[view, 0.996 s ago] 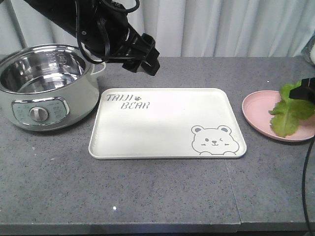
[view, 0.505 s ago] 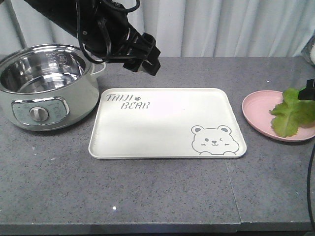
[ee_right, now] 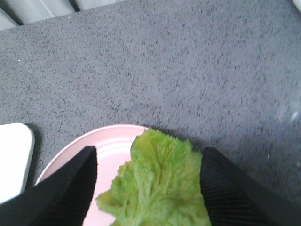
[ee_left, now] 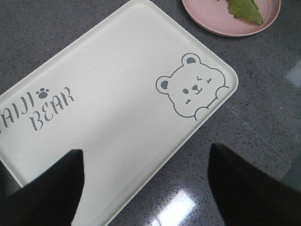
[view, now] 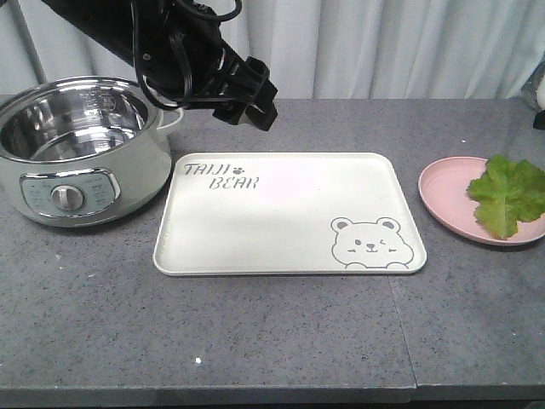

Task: Transfer vegetables to tray and serve
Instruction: 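Grasp the rim of the pink plate with the right gripper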

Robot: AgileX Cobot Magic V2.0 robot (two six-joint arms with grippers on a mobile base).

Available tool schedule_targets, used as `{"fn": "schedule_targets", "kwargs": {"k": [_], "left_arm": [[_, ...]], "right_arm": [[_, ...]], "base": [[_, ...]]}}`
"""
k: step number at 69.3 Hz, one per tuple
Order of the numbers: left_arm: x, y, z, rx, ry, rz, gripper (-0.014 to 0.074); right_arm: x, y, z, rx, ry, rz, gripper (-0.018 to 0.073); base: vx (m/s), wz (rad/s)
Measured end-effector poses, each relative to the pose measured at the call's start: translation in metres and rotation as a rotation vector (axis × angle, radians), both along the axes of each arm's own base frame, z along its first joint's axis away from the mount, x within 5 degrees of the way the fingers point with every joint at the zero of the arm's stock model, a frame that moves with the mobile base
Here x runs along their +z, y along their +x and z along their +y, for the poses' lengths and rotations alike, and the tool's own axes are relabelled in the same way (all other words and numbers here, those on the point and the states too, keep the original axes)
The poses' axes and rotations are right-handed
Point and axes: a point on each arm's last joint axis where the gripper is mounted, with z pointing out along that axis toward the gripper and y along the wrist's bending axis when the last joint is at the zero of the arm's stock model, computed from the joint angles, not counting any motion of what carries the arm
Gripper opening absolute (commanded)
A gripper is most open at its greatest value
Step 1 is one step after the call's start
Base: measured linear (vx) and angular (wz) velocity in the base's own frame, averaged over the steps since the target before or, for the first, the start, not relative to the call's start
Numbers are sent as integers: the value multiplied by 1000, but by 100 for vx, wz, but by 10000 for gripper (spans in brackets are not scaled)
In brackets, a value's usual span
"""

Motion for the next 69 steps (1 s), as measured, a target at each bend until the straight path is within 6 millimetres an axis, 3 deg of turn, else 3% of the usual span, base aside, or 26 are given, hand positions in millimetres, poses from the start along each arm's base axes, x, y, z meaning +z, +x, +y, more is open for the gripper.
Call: {"fn": "schedule_targets", "kwargs": {"k": [24, 39, 57, 69], "left_arm": [[0, 0, 0, 0, 0, 0, 534], [0, 0, 0, 0, 0, 0, 534], [0, 0, 0, 0, 0, 0, 534], [0, 0, 0, 0, 0, 0, 534]], "right_arm": [[-21, -27, -2, -86, 45, 403, 454], [-25, -31, 1, -107, 94, 466, 454], [-57, -25, -1, -95, 149, 575, 438], [-58, -24, -2, -102, 151, 572, 408]], "base": [[0, 0], [0, 0], [0, 0], [0, 0]]}}
